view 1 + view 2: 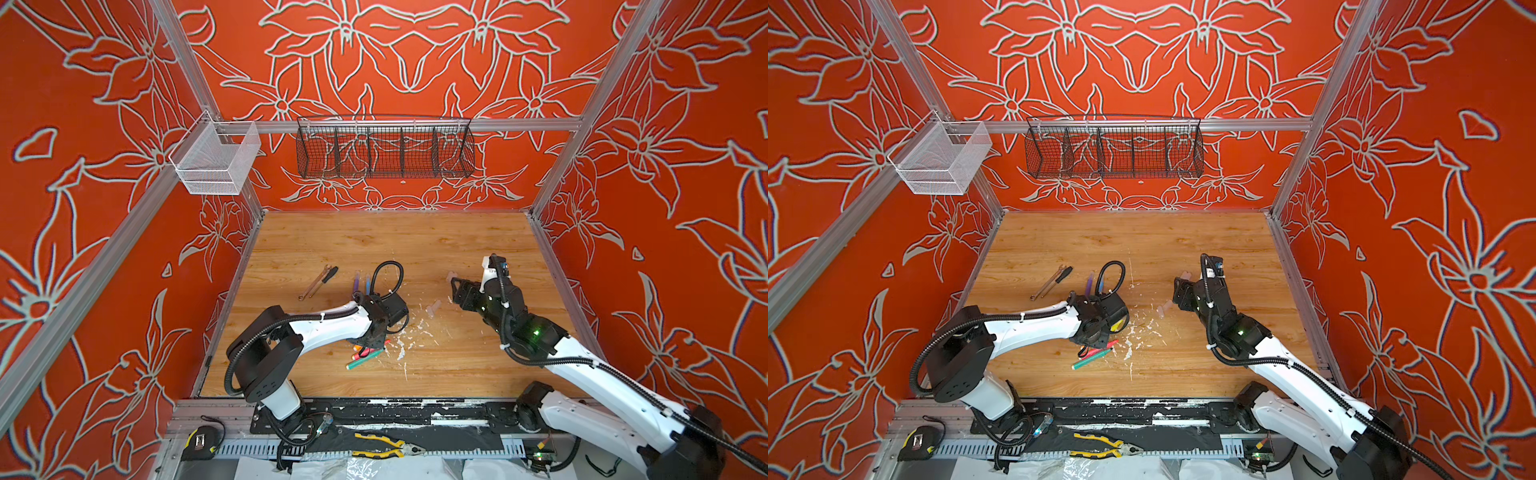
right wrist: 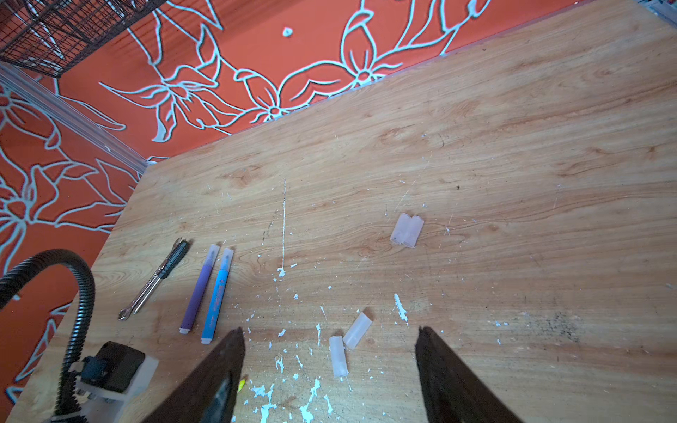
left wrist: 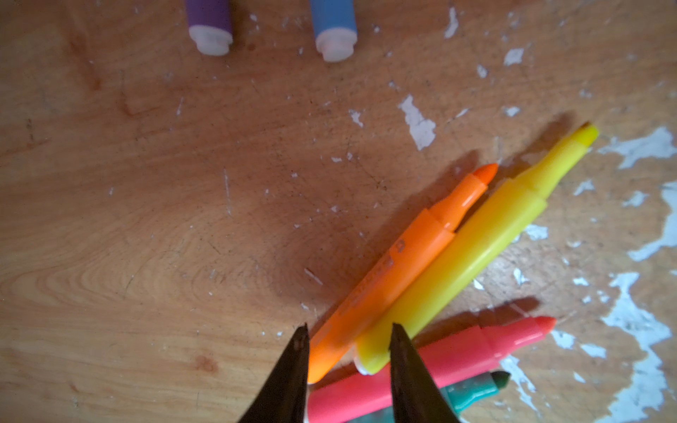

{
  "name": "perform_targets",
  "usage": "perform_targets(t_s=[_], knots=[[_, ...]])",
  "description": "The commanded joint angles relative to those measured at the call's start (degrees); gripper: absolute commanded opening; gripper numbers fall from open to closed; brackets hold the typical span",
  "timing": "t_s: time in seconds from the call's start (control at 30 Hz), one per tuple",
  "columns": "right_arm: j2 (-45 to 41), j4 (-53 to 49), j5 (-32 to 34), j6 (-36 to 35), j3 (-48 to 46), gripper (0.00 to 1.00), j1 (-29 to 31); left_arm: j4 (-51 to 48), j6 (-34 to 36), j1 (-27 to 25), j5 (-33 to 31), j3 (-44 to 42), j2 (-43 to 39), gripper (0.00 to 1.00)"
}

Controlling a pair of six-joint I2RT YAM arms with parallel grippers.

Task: Insert the pens into the pen caps
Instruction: 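Move the left gripper over the orange highlighter in the colored pile, then grasp the orange highlighter with the left gripper and lift it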

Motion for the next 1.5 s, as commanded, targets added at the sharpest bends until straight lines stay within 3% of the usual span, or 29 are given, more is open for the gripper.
perform_targets(t_s=[0.0, 0.7, 1.17, 1.47], knots=[[0.4, -1.4, 0.0, 0.1, 0.4, 0.76, -0.2, 0.1, -1.1, 0.5, -0.5, -1.2, 1.5, 0.34], [1.8, -1.3, -0.2, 0.3, 0.7, 0.76, -0.2, 2.7, -0.6, 2.5, 1.4, -1.7, 4.7, 0.31], [2.1, -1.2, -0.2, 0.4, 0.6, 0.76, -0.2, 2.1, 0.3, 4.3, 1.9, -1.7, 3.6, 0.16], [1.4, -1.2, 0.5, 0.7, 0.3, 0.75, -0.2, -4.8, 6.0, 8.0, 1.4, 7.8, 0.0, 0.15]])
